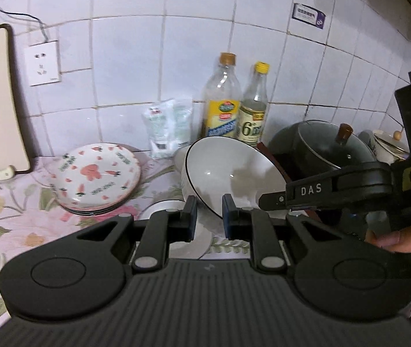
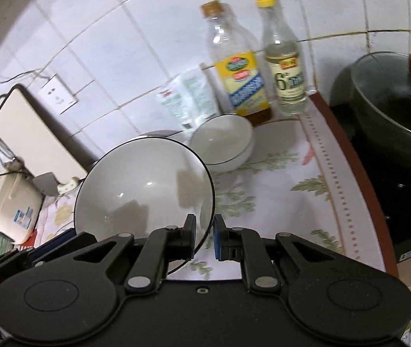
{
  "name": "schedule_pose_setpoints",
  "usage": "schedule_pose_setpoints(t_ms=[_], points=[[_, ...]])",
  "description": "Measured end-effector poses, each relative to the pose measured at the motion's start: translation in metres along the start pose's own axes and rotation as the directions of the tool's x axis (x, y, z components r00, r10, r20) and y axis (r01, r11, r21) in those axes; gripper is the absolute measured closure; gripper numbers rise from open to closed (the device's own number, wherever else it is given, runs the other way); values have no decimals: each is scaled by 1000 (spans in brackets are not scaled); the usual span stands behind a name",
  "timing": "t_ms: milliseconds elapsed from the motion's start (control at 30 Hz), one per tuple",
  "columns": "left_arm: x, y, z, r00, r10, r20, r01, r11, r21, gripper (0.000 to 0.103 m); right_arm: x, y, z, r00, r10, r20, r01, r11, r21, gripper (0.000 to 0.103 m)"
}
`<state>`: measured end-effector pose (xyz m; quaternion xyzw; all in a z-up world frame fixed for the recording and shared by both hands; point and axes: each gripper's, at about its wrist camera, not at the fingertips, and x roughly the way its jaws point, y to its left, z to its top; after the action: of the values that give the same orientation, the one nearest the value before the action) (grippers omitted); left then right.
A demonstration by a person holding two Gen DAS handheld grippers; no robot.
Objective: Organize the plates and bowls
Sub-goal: 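Lift the second white bowl with both tools and carry it over the first bowl, then lower the second bowl into the first bowl and open both tools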
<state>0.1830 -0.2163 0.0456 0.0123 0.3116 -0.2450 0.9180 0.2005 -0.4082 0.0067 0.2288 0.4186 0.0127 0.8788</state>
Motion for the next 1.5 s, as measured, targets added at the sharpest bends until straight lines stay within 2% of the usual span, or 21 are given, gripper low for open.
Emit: schedule_pose_setpoints(t_ms=[300,667,1167,1500], points=[[5,36,-16,999,34,-18,-34,999,-24,87,26,35,-11,999,-5,-35,3,998,-57,87],[49,64,-34,997,13,-81,-18,998,-63,87,77,36,-15,993,-62,-100,54,995,-82,87],[85,72,-43,990,0,-140,-11,997,-73,87,105,35,-15,986,-134,-101,117,979,-165,86],[105,73,-48,980,11,-199,-28,996,-86,87,115,25,-18,989,-117,-90,101,981,-166,84]])
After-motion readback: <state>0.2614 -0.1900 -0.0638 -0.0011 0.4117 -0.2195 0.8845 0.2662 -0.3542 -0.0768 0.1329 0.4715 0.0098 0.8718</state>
